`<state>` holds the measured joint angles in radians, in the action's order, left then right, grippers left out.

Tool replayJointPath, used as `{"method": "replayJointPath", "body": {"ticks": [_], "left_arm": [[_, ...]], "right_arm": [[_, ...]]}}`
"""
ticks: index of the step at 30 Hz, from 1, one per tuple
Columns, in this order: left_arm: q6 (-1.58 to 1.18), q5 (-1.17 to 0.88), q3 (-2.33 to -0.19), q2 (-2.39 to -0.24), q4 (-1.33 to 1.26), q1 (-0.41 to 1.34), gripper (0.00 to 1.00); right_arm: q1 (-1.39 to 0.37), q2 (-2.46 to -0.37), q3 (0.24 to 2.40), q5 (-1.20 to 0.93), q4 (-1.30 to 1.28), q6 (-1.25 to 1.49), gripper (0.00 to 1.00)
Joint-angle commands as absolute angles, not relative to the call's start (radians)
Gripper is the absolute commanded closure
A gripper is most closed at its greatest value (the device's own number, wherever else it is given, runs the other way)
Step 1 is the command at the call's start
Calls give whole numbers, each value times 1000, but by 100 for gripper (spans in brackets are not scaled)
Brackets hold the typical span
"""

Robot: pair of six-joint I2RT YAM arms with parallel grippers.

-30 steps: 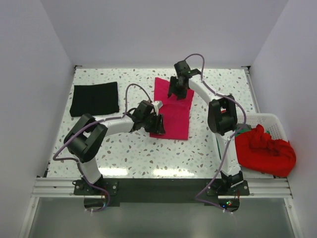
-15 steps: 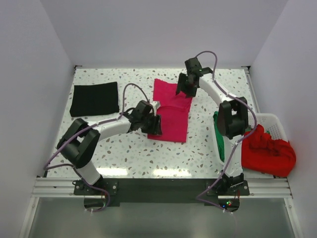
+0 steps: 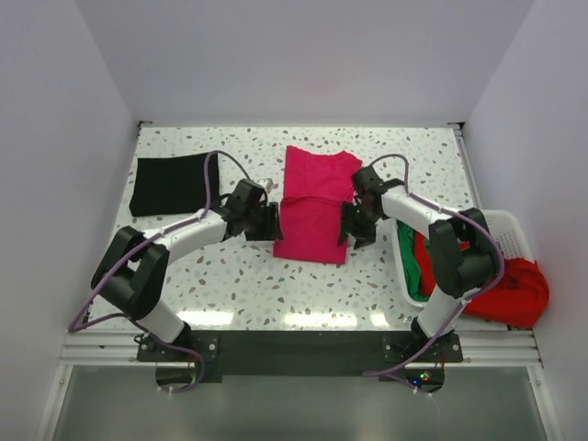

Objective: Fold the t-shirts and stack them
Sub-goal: Fold the tshirt

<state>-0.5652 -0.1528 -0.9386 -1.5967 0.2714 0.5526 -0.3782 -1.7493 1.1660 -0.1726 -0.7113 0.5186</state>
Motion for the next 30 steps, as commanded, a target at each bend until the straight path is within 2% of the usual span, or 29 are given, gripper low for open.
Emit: {"method": "replayJointPath", "body": {"ticks": [1,24,29,30], "left_arm": [[-586,-178,-897,-1530,281,515,48],[-554,-262,-839,-1520,293,511,48],[-558,-308,-833,-1560,285,511,51],[-561,-314,-830,-1563,284,512,55]], "right_arm": [[-442,-1677,1085,-209,-651,564,48],[-462,-1709,940,-176,-578,649,77],[-462,-1715,950,-179,-578,649,82],[-463,-1717,951,-178,-583,646,82]]}}
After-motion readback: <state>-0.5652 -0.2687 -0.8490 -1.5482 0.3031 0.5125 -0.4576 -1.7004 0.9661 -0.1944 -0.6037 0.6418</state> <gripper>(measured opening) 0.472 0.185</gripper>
